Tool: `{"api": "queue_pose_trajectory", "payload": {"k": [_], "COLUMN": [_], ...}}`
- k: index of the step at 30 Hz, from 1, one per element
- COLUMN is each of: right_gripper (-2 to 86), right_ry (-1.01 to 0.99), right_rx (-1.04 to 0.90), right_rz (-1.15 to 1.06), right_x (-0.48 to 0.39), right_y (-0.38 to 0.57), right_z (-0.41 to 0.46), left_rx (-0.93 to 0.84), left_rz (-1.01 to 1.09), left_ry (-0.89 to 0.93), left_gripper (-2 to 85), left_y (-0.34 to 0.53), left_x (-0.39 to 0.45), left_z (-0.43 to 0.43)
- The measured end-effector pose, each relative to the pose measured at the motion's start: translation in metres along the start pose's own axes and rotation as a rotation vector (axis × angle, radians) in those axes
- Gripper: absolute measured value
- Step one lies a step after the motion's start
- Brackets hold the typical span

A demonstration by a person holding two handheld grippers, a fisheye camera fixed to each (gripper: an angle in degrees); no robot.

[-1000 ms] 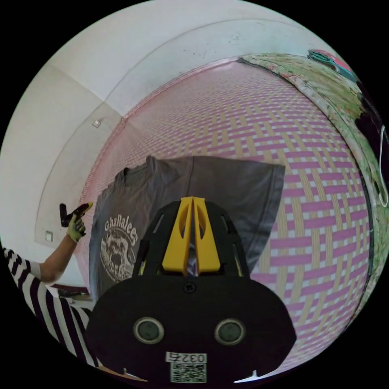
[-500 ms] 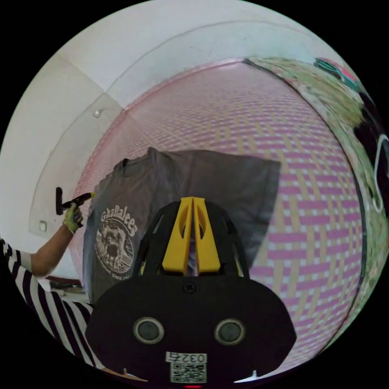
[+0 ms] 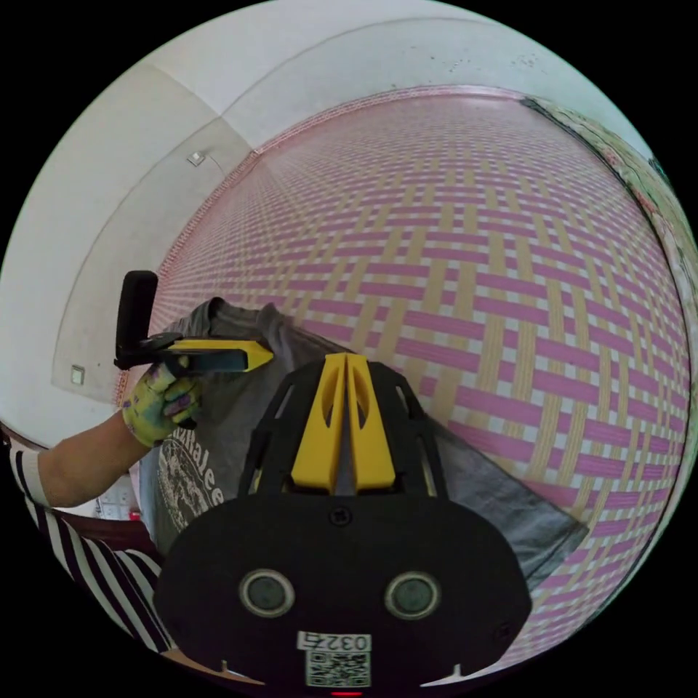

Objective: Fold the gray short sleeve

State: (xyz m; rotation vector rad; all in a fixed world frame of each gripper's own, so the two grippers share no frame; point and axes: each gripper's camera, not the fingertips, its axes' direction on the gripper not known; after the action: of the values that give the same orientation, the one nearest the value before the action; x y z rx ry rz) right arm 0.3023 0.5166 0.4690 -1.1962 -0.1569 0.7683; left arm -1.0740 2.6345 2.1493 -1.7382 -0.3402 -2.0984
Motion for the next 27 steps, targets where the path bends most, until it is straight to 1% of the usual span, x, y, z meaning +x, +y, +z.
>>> {"api": "queue_pose_trajectory", "payload": {"k": [3,4,6,8,9,10,11,12,14,17,18,20,22,27], "right_gripper": [-1.0,-0.9,-0.9,-0.5,-0.4,0.2,1.0,1.8,4.4,7.2,7.8,8.5,9.2,8.5], "right_ry": [0.003,-0.022,-0.067,-0.184,-0.213,-0.221,-0.188,-0.165,-0.085,-0.077,-0.096,-0.198,-0.278,-0.460], "right_rx": [0.018,0.029,0.054,0.178,0.215,0.283,0.323,0.337,0.367,0.335,0.331,0.350,0.384,0.477], "right_rz": [0.005,0.030,0.099,0.158,0.173,0.221,0.277,0.306,0.442,0.612,0.642,0.755,0.830,0.969], "right_x": [0.016,0.023,0.035,0.050,0.055,0.066,0.077,0.083,0.102,0.113,0.115,0.118,0.121,0.146], "right_y": [0.000,0.001,0.004,0.025,0.035,0.060,0.091,0.109,0.185,0.267,0.279,0.315,0.326,0.318], "right_z": [-0.006,-0.006,-0.008,-0.036,-0.046,-0.069,-0.089,-0.098,-0.125,-0.134,-0.133,-0.122,-0.112,-0.075], "left_rx": [0.047,0.051,0.056,0.093,0.103,0.108,0.094,0.085,0.061,0.029,0.024,-0.007,-0.027,-0.036], "left_rz": [-0.037,-0.063,-0.087,-0.101,-0.082,-0.045,-0.041,-0.051,-0.061,-0.088,-0.093,-0.109,-0.123,-0.117], "left_ry": [0.021,0.058,0.061,0.025,0.063,0.181,0.264,0.276,0.311,0.381,0.385,0.388,0.398,0.404], "left_gripper": [-1.0,-1.0,-1.0,-0.9,-0.9,-0.9,-0.9,-0.9,-0.9,-0.9,-0.9,-0.9,-0.9,-0.9], "left_y": [0.005,0.006,0.007,0.013,0.016,0.022,0.031,0.036,0.062,0.094,0.099,0.113,0.118,0.115], "left_x": [-0.020,-0.026,-0.026,-0.011,-0.007,0.000,0.004,0.006,0.017,0.031,0.035,0.049,0.060,0.092], "left_z": [-0.024,-0.030,-0.037,-0.054,-0.059,-0.065,-0.069,-0.070,-0.076,-0.072,-0.071,-0.065,-0.061,-0.070]}}
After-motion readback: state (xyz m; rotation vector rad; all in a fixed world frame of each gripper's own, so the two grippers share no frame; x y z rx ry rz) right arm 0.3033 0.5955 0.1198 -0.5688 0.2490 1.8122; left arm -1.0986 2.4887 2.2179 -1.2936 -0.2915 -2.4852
